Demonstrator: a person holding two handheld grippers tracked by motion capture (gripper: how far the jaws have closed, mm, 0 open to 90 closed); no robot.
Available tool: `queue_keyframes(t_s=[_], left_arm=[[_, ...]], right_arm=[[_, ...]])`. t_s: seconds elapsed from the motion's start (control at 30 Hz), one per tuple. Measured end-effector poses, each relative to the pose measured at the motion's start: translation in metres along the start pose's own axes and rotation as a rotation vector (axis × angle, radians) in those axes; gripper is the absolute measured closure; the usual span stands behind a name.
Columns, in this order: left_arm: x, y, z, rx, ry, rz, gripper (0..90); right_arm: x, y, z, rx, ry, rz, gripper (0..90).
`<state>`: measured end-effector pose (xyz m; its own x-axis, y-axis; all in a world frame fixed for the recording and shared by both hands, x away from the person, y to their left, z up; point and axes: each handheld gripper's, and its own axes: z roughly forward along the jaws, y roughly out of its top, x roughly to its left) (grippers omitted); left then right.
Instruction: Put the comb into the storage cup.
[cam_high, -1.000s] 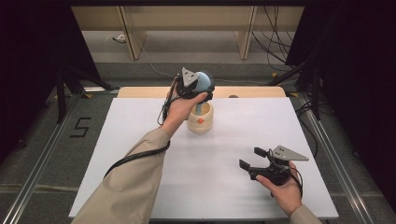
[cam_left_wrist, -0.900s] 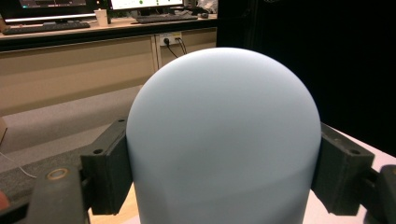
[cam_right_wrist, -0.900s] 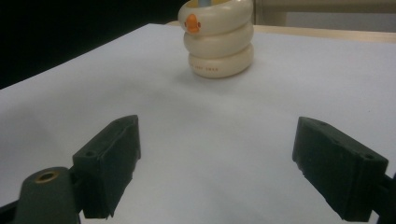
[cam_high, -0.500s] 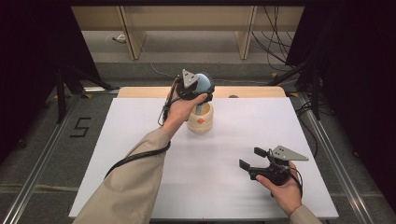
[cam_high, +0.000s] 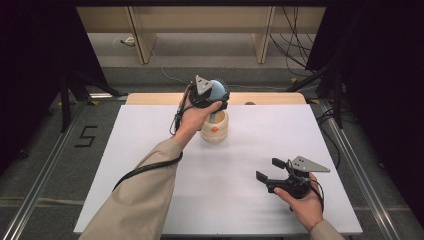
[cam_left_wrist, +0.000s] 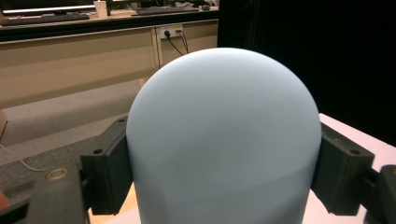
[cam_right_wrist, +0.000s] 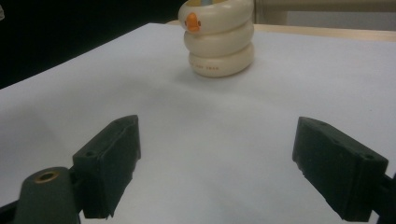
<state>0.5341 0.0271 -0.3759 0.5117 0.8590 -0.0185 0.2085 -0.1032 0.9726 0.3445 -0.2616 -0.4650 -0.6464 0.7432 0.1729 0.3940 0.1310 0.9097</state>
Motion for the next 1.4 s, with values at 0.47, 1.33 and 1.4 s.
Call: queue_keyframes(t_s=[0.47, 1.33, 1.4], left_arm=[[0.001, -0.006, 0.002, 0.012, 0.007, -0.002, 19.4], [0.008, -0.016, -0.018, -0.020, 0.004, -0.027, 18.9], [0.008, -0.017, -0.021, -0.021, 0.003, -0.026, 18.9]], right_arm=[[0.000, 0.000, 0.000, -0.001, 0.001, 0.001, 16.3], [0.001, 0.000, 0.001, 0.004, 0.000, 0.001, 16.3], [0.001, 0.000, 0.001, 0.006, 0.001, 0.001, 16.3]])
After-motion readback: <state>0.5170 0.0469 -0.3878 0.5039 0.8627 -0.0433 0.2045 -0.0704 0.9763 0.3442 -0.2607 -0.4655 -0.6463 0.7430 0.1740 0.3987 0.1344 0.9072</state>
